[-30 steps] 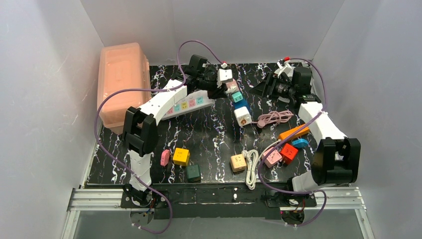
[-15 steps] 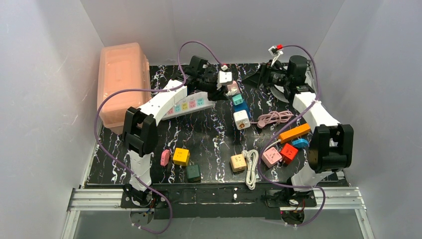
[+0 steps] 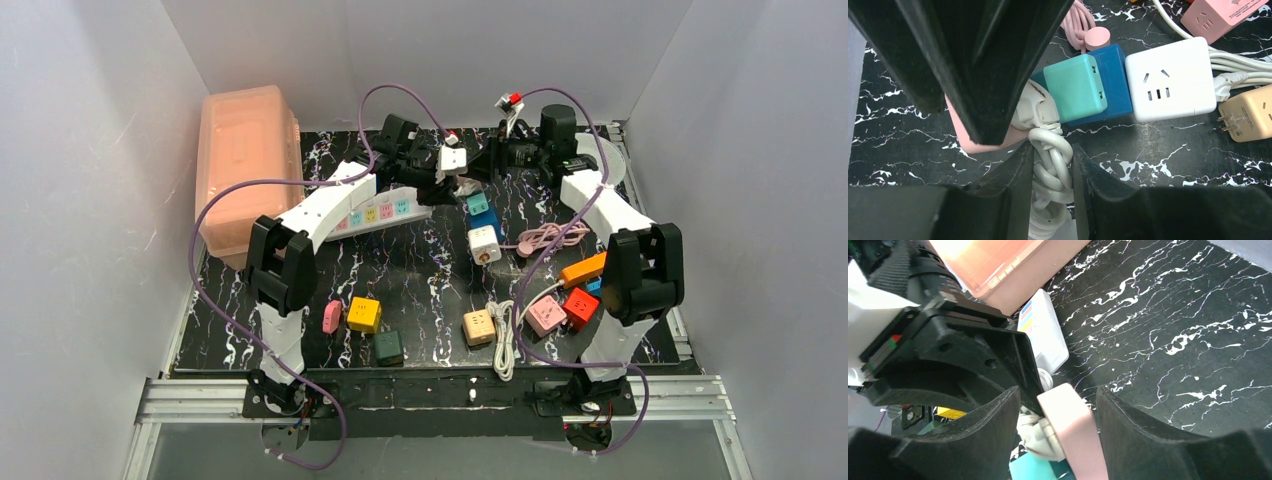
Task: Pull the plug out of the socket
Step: Remove the plug from the socket.
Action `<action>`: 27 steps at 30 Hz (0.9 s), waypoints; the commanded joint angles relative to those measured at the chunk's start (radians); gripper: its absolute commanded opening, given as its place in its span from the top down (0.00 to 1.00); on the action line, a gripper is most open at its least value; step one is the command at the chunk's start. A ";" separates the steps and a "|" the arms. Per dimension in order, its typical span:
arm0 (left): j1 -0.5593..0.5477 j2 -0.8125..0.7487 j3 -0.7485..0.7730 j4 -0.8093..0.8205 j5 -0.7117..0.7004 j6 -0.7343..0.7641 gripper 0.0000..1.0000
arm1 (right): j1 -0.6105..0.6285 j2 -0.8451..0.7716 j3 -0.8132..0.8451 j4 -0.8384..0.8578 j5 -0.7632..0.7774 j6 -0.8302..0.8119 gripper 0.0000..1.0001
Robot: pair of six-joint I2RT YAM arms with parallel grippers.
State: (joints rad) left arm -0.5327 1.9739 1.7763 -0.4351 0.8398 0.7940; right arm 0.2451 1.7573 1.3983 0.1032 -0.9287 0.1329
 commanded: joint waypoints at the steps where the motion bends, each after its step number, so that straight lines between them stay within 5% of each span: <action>1: -0.006 -0.125 0.012 0.028 0.078 0.032 1.00 | 0.013 0.038 0.062 0.010 -0.030 -0.028 0.36; 11: -0.007 -0.124 0.021 0.020 0.082 0.041 1.00 | 0.010 0.067 0.073 -0.062 -0.061 -0.124 0.43; 19: -0.007 -0.122 0.025 0.010 0.078 0.050 1.00 | 0.005 0.078 0.059 -0.048 -0.080 -0.113 0.99; 27: -0.009 -0.134 0.042 -0.010 0.109 0.025 1.00 | -0.002 0.071 0.035 -0.031 -0.023 -0.130 0.99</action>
State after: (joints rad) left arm -0.5301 1.9644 1.7752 -0.4625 0.8394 0.8364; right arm 0.2489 1.8336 1.4399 0.0467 -1.0126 0.0242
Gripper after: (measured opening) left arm 0.270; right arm 0.375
